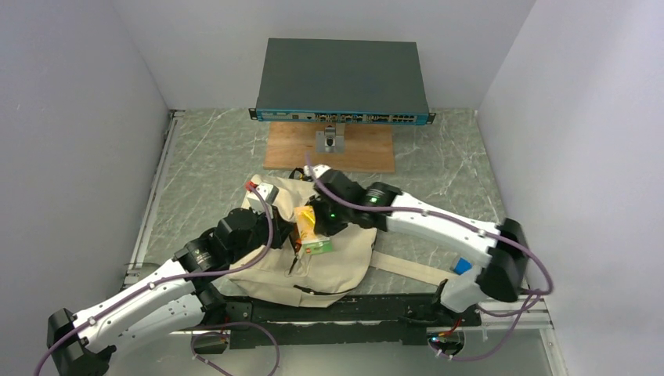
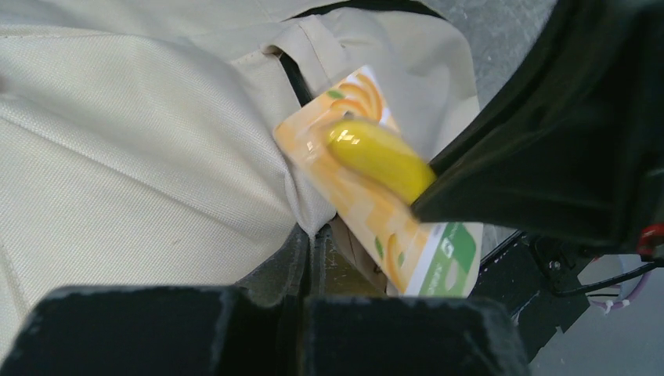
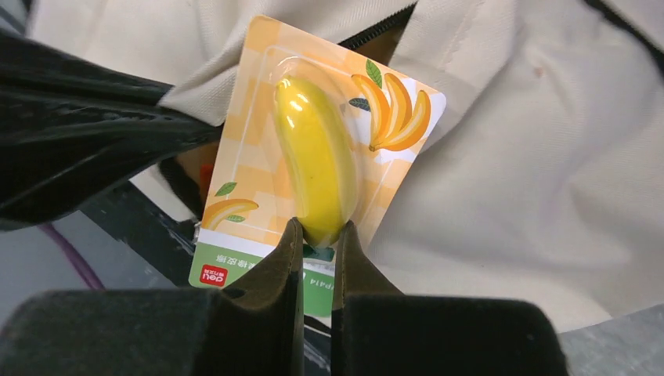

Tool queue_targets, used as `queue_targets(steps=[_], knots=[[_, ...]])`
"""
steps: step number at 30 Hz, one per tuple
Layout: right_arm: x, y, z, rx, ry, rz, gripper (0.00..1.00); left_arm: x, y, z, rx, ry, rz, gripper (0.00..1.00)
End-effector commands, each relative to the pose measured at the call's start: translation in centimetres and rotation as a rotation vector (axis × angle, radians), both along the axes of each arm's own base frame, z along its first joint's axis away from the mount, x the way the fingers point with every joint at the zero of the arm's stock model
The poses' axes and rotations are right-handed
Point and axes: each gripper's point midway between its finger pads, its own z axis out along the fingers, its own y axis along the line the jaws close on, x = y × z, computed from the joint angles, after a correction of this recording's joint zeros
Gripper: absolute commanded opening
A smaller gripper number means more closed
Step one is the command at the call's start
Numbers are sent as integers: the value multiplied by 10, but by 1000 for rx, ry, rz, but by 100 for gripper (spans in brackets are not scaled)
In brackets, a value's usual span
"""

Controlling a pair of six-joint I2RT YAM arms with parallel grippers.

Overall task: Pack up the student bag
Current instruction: Place the stationery in the student bag.

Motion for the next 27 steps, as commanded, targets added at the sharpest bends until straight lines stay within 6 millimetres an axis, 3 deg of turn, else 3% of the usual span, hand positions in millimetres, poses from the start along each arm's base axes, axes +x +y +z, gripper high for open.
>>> queue_targets(steps=[1,8,12,20,24,27], knots=[[-24,-1,-12,-144,134,107,0,0,-17,68,-140,-118,-59,0],[-44,-19,-19,-244,216,126,0,-2,-14,77,-160,-144,-61,0],[-47,-16,-21,-238,224,124,0,-2,-17,79,-166,-142,-68,0],[22,43,8,-107,86,-42,0,-16,-31,71,-214,-119,-157,0],[68,41,17,-121,-40,-211,0,-24,-32,70,-227,-119,-190,0],[82,39,20,-43,-65,-333,0,-27,-32,69,-233,-119,-200,0]])
